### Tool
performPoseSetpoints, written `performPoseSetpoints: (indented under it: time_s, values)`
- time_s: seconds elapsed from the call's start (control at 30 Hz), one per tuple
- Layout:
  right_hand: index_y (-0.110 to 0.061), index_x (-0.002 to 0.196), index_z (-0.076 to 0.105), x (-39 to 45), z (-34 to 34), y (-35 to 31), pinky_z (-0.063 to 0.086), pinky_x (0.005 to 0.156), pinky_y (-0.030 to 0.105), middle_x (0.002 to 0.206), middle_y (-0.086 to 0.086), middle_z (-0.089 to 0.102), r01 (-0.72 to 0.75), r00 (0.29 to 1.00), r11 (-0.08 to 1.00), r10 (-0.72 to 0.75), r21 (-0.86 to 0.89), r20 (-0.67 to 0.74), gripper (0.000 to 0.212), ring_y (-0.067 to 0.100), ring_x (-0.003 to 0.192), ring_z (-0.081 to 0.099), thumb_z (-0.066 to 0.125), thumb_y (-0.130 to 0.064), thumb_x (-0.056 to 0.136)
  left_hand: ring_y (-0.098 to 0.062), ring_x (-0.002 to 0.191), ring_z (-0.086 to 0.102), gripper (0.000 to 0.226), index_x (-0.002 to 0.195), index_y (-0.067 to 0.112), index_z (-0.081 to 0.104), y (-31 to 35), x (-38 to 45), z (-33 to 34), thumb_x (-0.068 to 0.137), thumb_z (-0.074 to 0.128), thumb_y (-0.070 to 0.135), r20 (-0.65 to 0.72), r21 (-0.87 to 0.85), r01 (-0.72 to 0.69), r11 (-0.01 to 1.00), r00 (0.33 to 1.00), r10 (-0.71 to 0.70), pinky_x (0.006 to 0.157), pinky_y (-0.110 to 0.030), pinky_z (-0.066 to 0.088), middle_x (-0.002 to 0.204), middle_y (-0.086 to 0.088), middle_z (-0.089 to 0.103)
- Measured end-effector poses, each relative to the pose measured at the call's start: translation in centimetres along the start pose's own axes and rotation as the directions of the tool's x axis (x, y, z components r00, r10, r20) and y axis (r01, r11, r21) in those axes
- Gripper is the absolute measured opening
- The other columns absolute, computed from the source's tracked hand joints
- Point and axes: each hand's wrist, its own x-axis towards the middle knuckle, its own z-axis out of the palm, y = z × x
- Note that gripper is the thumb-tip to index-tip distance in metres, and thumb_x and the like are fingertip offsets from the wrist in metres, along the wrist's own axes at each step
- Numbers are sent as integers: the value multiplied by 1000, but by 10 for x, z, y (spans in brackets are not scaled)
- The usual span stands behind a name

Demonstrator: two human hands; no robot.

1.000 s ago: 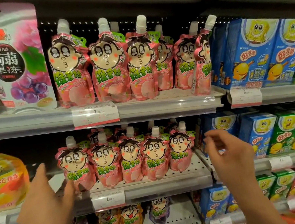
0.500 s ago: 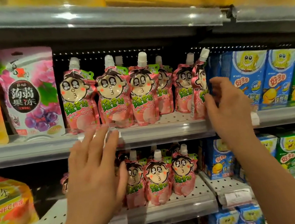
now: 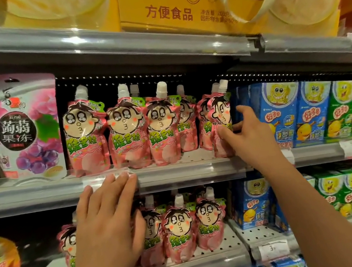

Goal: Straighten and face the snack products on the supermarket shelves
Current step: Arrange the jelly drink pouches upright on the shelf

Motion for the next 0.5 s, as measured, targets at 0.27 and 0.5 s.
performPoseSetpoints:
  time_s: [0.27,0.5]
  values:
    - [-16,152,31,1,15,-1,55,70,41,92,2,71,19,992,990,-37,-143,-122,93,30,92,69,60,-73,84,-31,138,46,61,143,10,57,-1,-2,-1,87,49,32,41,3,-13,1000,999,13,118,-59,29,143,-7,55]
    - [-11,135,54,-12,4,-44,46,68,34,124,13,60,251,846,914,-367,-320,-386,55,33,100,65,68,-42,93,-29,140,45,62,144,11,56,-4,-3,0,87,49,33,32,5,-25,1000,999,25,119,-58,28,145,-6,54]
